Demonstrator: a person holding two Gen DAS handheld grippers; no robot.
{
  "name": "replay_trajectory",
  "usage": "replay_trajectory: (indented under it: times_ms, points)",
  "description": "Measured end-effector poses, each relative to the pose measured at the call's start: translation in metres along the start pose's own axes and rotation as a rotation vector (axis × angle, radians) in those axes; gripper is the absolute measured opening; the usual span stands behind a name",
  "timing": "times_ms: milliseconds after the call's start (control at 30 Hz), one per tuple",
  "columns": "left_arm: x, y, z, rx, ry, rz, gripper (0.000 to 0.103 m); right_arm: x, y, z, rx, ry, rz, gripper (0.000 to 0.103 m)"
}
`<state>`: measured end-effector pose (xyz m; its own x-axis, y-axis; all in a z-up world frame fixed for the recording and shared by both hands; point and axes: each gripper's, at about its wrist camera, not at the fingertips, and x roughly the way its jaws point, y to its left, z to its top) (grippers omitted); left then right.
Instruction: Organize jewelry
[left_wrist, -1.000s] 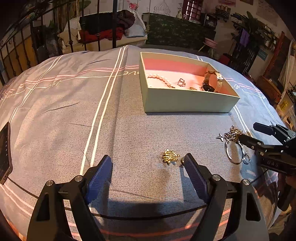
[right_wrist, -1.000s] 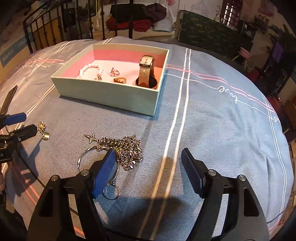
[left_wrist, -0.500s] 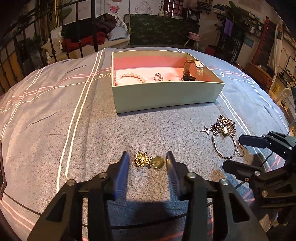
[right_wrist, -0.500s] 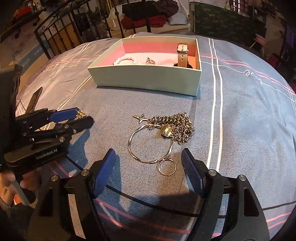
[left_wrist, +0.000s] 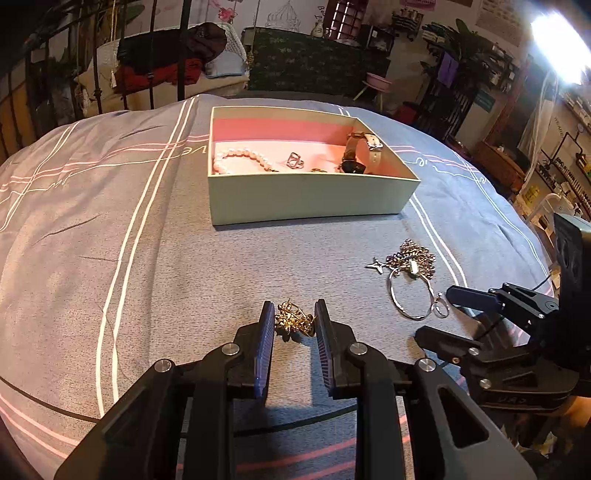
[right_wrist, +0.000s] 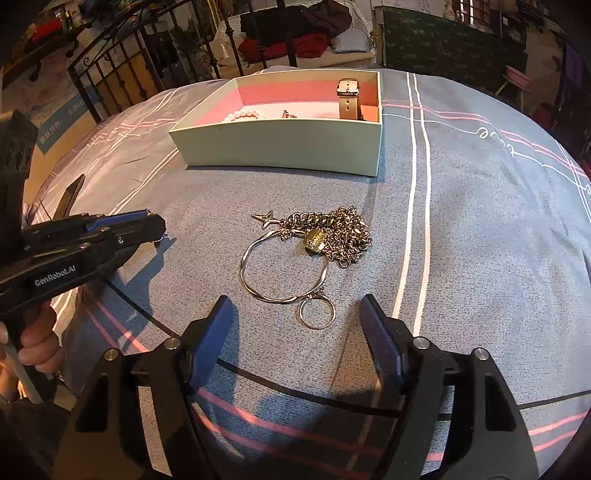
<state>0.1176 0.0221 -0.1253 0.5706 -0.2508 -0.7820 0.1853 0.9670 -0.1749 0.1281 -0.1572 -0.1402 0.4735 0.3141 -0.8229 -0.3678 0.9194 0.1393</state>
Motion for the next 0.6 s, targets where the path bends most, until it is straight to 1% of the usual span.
replay_trajectory:
  times_ms: [67,100,133,167,200,267,367,467,600]
  points:
    - [-0.002,-0.006,0.000,0.014,-0.005,-0.010,0.022,-0.001,0.000,0.000,-0.015,-0.006,-0.027,0.050]
    - [-0.002,-0.009,0.000,0.021,-0.007,-0.016,0.022,-0.002,-0.002,0.000,-0.012,-0.008,-0.028,0.041]
    - [-0.003,-0.012,-0.001,0.029,-0.010,-0.021,0.022,-0.004,-0.006,-0.001,-0.006,-0.013,-0.033,0.035]
    - [-0.004,-0.015,-0.001,0.039,-0.012,-0.021,0.021,-0.005,-0.008,-0.001,-0.009,-0.015,-0.037,0.025]
    - [-0.004,-0.017,-0.002,0.048,-0.014,-0.017,0.021,-0.006,-0.010,-0.001,-0.010,-0.019,-0.036,0.020]
    - [-0.005,-0.021,-0.003,0.065,-0.014,-0.010,0.021,-0.008,-0.015,-0.002,-0.001,-0.022,-0.014,0.020]
    - [-0.007,-0.022,-0.003,0.068,-0.015,-0.011,0.021,-0.010,-0.015,-0.002,-0.004,-0.034,-0.009,0.020]
    - [-0.012,-0.020,-0.003,0.062,-0.028,0.004,0.021,-0.016,-0.016,-0.002,0.016,-0.058,0.027,0.020]
    - [-0.017,-0.004,0.001,0.010,-0.035,0.022,0.021,-0.022,-0.014,0.002,0.021,-0.080,0.042,0.020]
